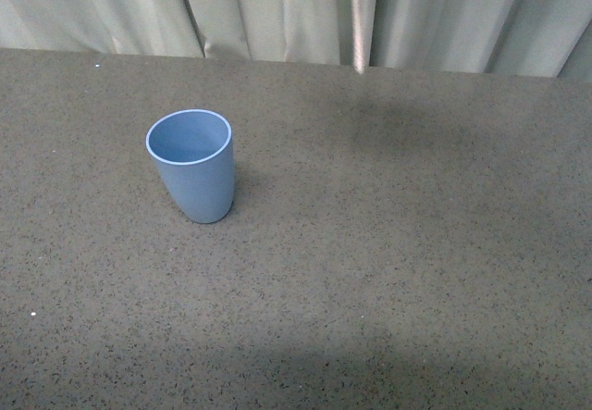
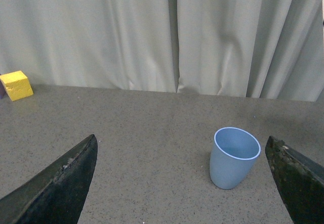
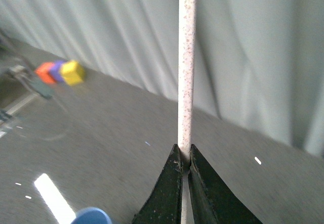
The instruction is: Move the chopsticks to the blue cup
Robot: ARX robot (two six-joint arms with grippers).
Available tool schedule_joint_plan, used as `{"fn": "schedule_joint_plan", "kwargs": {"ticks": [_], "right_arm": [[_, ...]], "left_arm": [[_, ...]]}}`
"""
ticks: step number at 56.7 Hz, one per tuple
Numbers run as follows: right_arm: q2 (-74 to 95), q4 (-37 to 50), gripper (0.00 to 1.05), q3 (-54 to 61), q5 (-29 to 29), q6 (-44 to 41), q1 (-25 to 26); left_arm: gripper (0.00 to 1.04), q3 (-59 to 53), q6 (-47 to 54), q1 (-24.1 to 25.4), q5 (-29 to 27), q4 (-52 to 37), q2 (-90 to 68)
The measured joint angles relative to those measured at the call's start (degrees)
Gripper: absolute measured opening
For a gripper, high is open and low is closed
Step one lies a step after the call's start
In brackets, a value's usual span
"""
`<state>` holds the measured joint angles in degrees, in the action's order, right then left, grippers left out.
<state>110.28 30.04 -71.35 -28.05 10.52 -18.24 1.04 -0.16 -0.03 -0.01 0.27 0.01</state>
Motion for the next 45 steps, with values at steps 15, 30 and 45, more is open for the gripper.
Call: {"fn": "schedule_joint_plan", "kwargs": {"ticks": [15,30,45], "right_arm": [[4.79,18.10,0.01,1.14,-6.60,2.75,-7.52],[11.58,19.43,0.01,0.59,-7.98,2.51,-9.68],[15.02,17.25,0.01,-3.34,-10.45,1.18,-10.54]], "left_arm": [[0.98,0.00,0.00,0.00,0.00,0.00,0.00],[0.98,0.00,0.00,0.00,0.00,0.00,0.00],[0.98,0.00,0.00,0.00,0.00,0.00,0.00]]}}
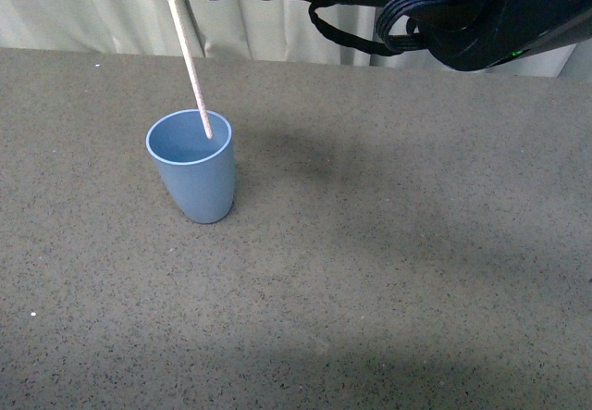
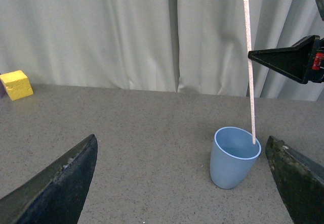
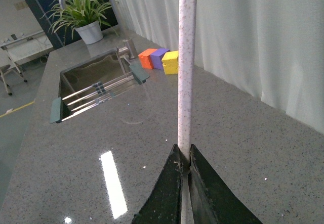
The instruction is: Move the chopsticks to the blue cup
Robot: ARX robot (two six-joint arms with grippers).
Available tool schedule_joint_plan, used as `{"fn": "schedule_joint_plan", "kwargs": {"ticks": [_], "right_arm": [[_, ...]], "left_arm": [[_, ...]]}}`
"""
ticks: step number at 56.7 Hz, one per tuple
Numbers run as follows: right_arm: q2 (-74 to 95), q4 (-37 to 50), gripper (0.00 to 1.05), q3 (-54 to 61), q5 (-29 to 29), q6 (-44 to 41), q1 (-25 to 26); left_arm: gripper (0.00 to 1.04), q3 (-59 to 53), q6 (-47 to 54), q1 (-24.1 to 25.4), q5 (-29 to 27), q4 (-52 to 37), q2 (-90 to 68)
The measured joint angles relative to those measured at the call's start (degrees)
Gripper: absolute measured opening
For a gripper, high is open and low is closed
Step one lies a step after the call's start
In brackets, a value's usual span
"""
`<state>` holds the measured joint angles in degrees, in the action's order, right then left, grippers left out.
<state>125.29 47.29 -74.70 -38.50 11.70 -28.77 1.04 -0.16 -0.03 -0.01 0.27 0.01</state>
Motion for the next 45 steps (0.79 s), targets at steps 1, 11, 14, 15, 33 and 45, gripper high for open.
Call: {"fn": "schedule_joint_plan", "kwargs": {"ticks": [1,11,14,15,33,45], "right_arm": [[0.07,-0.02,0.01,-0.13,0.00,-0.04,-0.07],[1.86,-0.98,0.01,-1.90,-0.11,-1.53,-0.96],[2.64,-1.51,0.01,-2.54,-0.11,-1.95,-1.09],[2.97,-1.60,0.01,-2.82,-0.04,-1.97,-1.16],[5.99,-3.87,0.01,-4.22,0.42,-3.85,-1.40],[7.04,-5.70,0.01,-4.22,0.70,-4.96,-1.38]], "left_arm": [[0.98,0.00,0.00,0.00,0.00,0.00,0.00],[0.98,0.00,0.00,0.00,0.00,0.00,0.00],[0.98,0.00,0.00,0.00,0.00,0.00,0.00],[0.98,0.00,0.00,0.00,0.00,0.00,0.00],[0.98,0.00,0.00,0.00,0.00,0.00,0.00],[0.98,0.00,0.00,0.00,0.00,0.00,0.00]]}}
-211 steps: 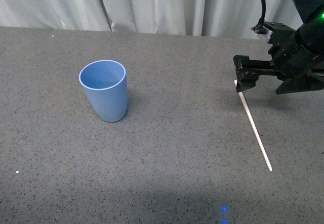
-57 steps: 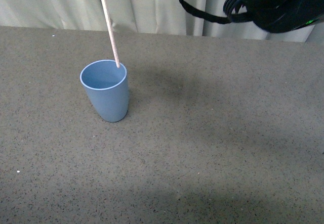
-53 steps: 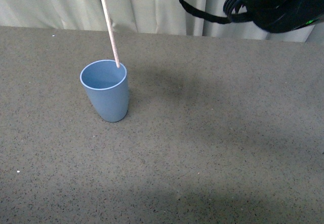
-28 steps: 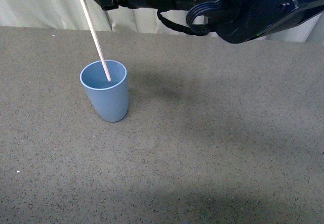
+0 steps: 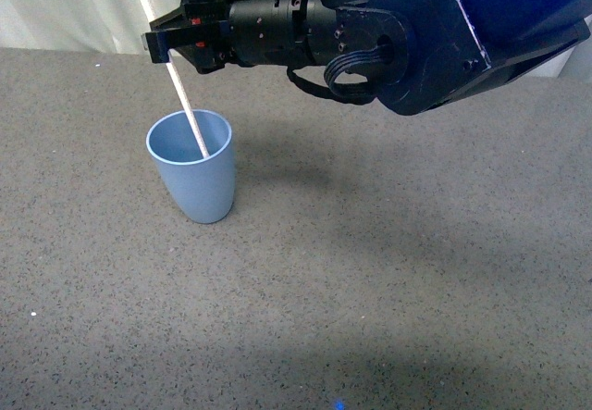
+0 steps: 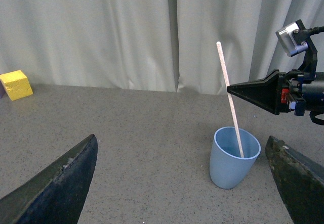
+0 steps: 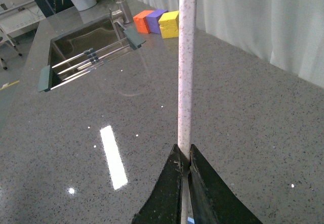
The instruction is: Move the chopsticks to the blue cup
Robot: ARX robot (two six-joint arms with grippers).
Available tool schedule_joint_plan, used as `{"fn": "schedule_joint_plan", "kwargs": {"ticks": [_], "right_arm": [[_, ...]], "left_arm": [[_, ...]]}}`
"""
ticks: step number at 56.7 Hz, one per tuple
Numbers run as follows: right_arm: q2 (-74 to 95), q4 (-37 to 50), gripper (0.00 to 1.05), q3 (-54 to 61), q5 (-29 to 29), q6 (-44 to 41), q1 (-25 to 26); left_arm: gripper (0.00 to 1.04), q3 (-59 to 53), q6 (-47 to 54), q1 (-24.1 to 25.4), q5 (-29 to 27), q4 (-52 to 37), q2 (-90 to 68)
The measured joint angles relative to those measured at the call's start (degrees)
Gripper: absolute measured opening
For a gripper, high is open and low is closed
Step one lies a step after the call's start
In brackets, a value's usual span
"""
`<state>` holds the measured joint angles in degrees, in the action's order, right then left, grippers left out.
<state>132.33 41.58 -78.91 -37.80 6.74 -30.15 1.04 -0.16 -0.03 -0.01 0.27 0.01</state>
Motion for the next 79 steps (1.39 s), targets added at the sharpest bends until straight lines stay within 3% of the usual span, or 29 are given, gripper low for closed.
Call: {"fn": "schedule_joint_plan", "kwargs": {"ticks": [12,22,30,31,32,33,34,35,38,40,49,63,67,79], "right_arm": [[0.39,-2.36,0.02,0.00,0.00,-1.18,0.00],[0.37,0.61,0.45,0.57,3.56,-1.64,0.26],[-0.22,1.99,0.71,2.12,6.78,-1.31,0.81],[-0.31,3.34,0.74,2.64,9.22,-1.46,0.63],[-0.66,6.03,0.71,3.82,16.28,-2.27,0.33],[-1.42,10.64,0.66,6.23,27.23,-3.17,0.11],[-2.32,13.49,0.63,8.37,32.55,-3.89,0.09],[-4.09,17.18,0.57,12.00,42.64,-4.57,0.28],[-9.75,23.34,0.45,21.14,57.00,-5.60,1.70],[-13.51,25.62,0.38,26.12,61.00,-5.88,3.21],[-28.33,30.51,0.00,46.84,57.37,-6.49,10.99],[-42.66,30.49,0.01,61.88,50.56,-6.75,16.57],[-49.55,24.98,0.01,64.72,48.87,-6.75,18.60],[-61.72,20.00,0.01,70.90,45.35,-6.75,22.21]], "left_arm": [[0.98,0.00,0.00,0.00,-0.02,0.00,0.00],[0.98,0.00,0.00,0.00,0.00,0.00,0.00],[0.98,0.00,0.00,0.00,0.00,0.00,0.00],[0.98,0.00,0.00,0.00,0.00,0.00,0.00],[0.98,0.00,0.00,0.00,-0.02,0.00,0.00],[0.98,0.00,0.00,0.00,0.00,0.00,0.00],[0.98,0.00,0.00,0.00,0.09,0.00,0.00],[0.98,0.00,0.00,0.00,0.04,0.00,0.00],[0.98,0.00,0.00,0.00,-0.02,0.00,0.00],[0.98,0.00,0.00,0.00,-0.04,0.00,0.00],[0.98,0.00,0.00,0.00,0.02,0.00,0.00],[0.98,0.00,0.00,0.00,-0.04,0.00,0.00],[0.98,0.00,0.00,0.00,0.00,0.00,0.00],[0.98,0.00,0.00,0.00,-0.02,0.00,0.00]]}}
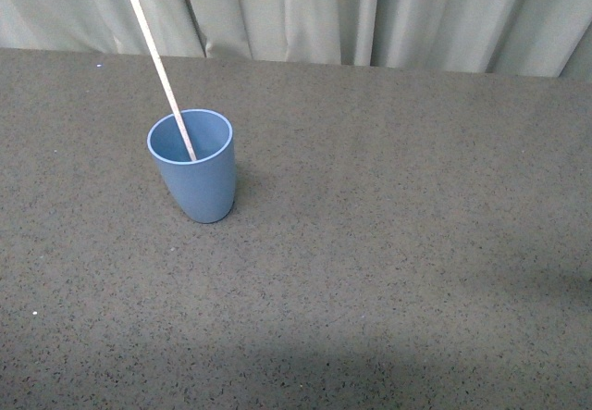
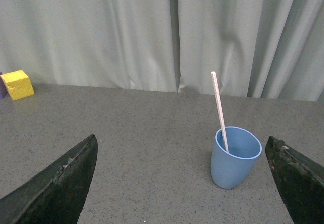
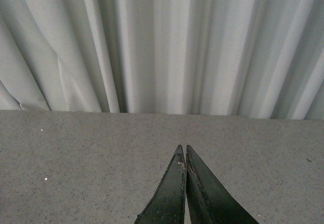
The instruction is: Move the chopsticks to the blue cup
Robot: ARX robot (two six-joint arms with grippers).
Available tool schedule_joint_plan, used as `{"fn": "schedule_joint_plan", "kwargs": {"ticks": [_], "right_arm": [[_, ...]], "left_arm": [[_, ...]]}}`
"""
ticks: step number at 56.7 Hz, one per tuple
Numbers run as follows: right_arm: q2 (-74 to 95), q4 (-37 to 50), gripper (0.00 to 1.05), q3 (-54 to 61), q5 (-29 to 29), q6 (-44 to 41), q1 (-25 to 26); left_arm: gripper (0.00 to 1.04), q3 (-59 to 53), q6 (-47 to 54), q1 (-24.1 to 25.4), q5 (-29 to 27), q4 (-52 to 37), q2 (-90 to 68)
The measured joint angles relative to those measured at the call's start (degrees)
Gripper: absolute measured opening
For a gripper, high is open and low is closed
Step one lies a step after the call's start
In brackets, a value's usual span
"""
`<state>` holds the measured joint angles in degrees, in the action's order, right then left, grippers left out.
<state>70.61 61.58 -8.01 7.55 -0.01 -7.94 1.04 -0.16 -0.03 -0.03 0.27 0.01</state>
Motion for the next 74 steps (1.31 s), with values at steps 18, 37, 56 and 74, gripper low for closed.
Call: {"fn": "schedule_joint_plan", "kwargs": {"ticks": [18,37,56,74], "right_arm": [[-13.88,-9.14,0.01,4.72,-3.21,0.02,3.37],[-28.81,-21.33,0.01,7.32,-7.45,0.02,7.80],[-44.28,-35.39,0.01,7.76,-7.50,0.02,7.80],[-53.75,-44.54,0.01,7.76,-7.52,0.02,7.80]], "left_arm": [[0.98,0.00,0.00,0.00,0.02,0.00,0.00],[0.98,0.00,0.00,0.00,0.02,0.00,0.00],[0.98,0.00,0.00,0.00,0.00,0.00,0.00],[0.98,0.00,0.00,0.00,0.00,0.00,0.00]]}}
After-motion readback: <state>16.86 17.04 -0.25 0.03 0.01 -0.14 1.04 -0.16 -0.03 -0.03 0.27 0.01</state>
